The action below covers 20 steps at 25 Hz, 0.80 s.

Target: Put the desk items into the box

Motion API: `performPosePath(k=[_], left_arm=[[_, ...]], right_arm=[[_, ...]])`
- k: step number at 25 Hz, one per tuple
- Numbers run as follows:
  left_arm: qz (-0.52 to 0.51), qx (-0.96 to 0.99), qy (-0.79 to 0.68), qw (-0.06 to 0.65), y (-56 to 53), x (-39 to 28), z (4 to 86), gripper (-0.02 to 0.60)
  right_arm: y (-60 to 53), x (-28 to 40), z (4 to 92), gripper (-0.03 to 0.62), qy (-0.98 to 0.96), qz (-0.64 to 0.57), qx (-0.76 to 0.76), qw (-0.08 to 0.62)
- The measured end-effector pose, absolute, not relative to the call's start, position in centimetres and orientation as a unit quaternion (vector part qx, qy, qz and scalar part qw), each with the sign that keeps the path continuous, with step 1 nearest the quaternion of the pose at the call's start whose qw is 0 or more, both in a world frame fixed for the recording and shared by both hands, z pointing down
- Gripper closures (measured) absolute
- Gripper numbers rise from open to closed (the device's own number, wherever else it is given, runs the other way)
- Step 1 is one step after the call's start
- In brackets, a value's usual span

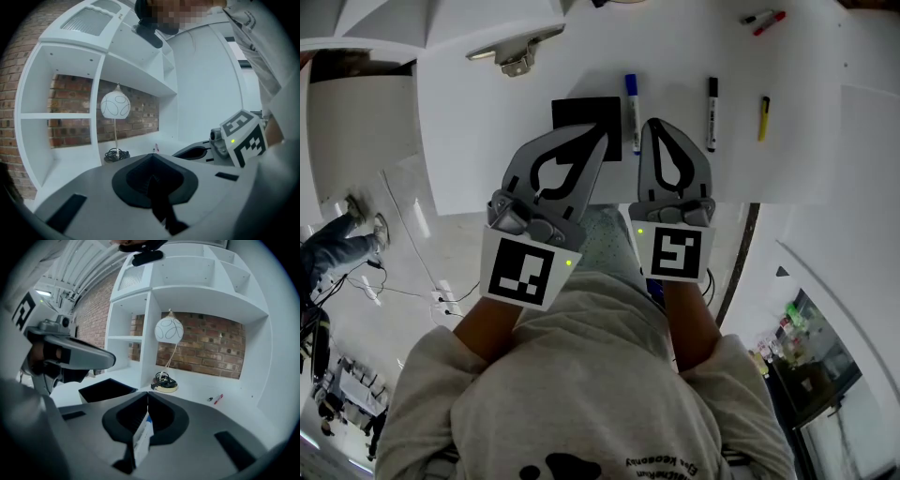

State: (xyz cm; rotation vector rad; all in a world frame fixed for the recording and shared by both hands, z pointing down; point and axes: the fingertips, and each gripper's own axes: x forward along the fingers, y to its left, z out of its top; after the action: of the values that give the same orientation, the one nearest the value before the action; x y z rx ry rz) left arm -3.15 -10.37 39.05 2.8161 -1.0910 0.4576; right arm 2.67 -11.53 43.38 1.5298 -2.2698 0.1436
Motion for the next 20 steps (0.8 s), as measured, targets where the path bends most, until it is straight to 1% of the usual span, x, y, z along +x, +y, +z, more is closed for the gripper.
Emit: performPosePath(k=[2, 10, 20], left_arm=[[0.154, 0.918, -0.362, 0.052, -10.5, -3.2, 39.4, 0.577], [0.162, 0.916, -0.363, 0.063, -10.8, -2.9, 40.1, 0.577], [0.179, 0.909, -0.368, 0.08, -11.4, -2.9, 41.0, 0.577]], right_arm=[[-11.8, 2.7, 44.7, 0.576, -0.81, 0.068, 0.54, 0.218], [-12.7, 3.1, 48.4, 0.574, -0.803, 0.144, 0.529, 0.235], [-12.5, 3.1, 52.1, 0.572, -0.791, 0.223, 0.494, 0.285]])
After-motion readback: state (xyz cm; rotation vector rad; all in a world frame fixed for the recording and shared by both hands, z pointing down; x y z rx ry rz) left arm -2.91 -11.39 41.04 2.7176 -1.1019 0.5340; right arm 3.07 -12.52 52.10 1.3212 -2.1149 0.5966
